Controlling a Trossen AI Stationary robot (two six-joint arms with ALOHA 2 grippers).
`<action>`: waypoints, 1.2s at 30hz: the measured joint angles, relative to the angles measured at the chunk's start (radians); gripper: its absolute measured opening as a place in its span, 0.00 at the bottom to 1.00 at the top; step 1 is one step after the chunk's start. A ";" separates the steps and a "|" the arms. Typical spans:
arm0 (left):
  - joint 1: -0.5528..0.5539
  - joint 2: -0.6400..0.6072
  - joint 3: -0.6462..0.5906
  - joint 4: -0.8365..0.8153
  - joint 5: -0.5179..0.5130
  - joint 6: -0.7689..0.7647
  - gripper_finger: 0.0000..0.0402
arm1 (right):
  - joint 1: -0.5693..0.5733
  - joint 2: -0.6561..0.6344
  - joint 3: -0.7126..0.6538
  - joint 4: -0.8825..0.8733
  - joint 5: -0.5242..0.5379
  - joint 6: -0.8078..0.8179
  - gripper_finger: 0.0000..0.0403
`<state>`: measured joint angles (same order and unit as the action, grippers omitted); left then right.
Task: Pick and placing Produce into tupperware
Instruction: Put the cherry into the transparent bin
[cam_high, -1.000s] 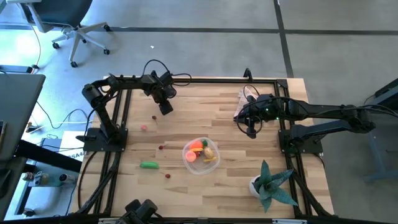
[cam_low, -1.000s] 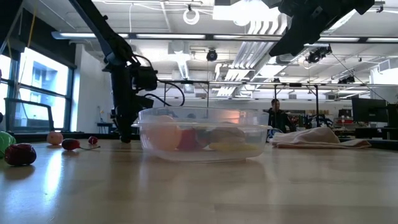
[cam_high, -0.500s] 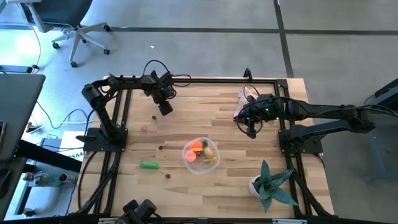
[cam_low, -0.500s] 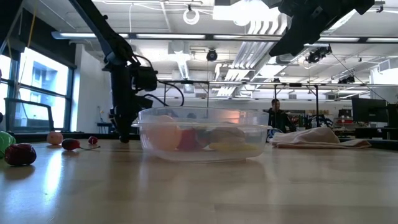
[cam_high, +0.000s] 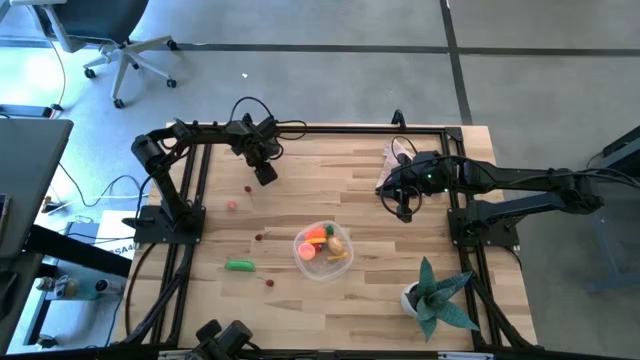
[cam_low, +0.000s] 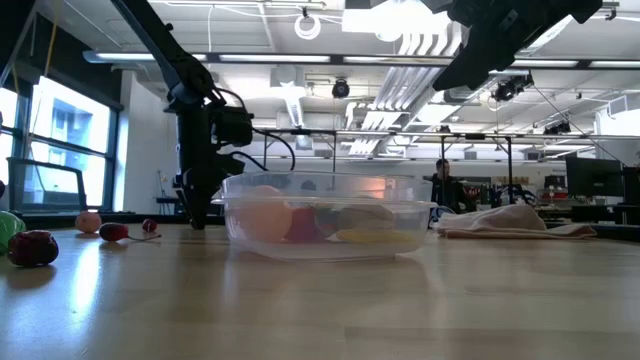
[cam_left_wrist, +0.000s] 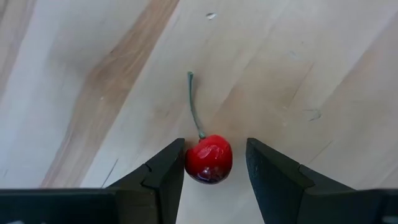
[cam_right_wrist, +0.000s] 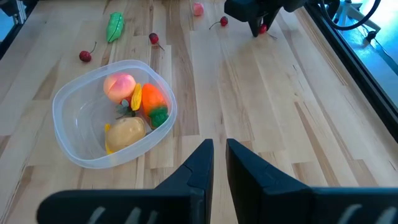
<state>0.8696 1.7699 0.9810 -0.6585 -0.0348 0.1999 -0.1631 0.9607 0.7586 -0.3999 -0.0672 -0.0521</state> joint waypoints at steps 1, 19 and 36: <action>0.000 0.000 0.000 0.000 -0.002 -0.001 0.40 | 0.000 0.000 0.000 0.000 0.000 0.000 0.08; 0.000 0.000 0.000 0.003 -0.027 -0.041 0.24 | 0.000 0.000 0.000 0.000 0.000 0.000 0.08; 0.001 0.001 0.000 0.003 -0.021 -0.047 0.25 | 0.000 0.000 0.000 0.000 0.000 0.000 0.08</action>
<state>0.8703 1.7710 0.9806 -0.6556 -0.0563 0.1532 -0.1632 0.9608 0.7586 -0.3997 -0.0670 -0.0524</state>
